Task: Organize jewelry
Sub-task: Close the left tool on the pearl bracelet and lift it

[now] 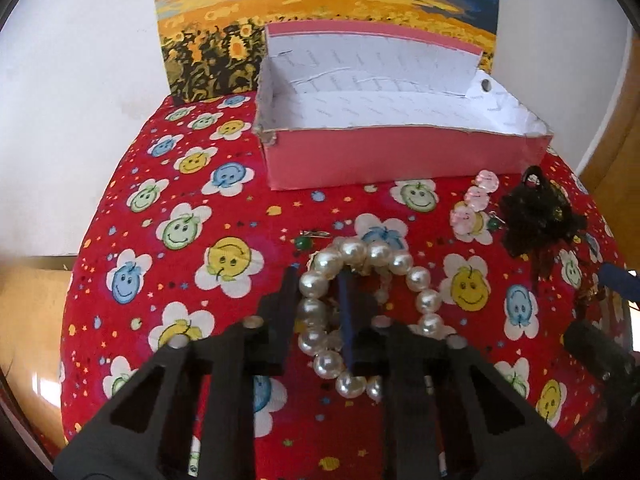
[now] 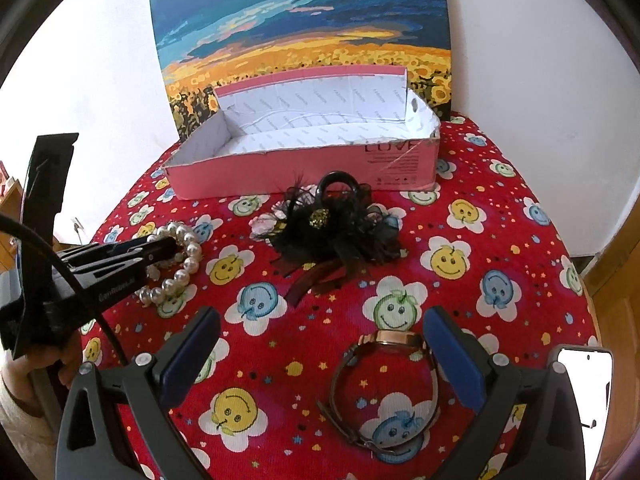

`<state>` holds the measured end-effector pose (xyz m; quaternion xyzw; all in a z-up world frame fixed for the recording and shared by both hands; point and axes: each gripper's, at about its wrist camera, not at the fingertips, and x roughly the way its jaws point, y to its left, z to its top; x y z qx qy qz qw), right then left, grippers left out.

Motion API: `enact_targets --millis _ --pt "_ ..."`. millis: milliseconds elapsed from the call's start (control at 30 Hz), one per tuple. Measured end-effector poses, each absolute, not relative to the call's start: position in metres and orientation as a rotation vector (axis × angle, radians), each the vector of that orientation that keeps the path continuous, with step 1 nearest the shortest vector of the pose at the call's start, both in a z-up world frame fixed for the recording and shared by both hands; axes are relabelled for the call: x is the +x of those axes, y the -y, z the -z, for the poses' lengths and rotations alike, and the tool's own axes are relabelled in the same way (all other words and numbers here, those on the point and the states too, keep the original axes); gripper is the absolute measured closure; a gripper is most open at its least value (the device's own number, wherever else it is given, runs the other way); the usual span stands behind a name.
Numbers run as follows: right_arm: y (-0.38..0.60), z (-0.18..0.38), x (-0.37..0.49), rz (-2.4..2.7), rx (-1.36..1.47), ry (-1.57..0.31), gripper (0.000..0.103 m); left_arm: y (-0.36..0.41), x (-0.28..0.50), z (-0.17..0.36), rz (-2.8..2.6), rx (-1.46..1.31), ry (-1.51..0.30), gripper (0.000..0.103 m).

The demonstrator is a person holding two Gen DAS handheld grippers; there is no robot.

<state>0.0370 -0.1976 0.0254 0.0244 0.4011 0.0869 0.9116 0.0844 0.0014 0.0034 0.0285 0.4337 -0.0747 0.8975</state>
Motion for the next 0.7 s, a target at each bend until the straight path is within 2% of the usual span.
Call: enact_targets --millis 67,700 --pt "0.198 -0.026 0.037 -0.178 0.049 -0.824 0.0 -0.001 0.083 -0.005 0.162 0.058 -0.889 0.098" --pt "0.196 -0.034 0.031 -0.189 0.051 -0.816 0.0 -0.022 0.038 -0.051 0.211 -0.048 -0.753 0.098"
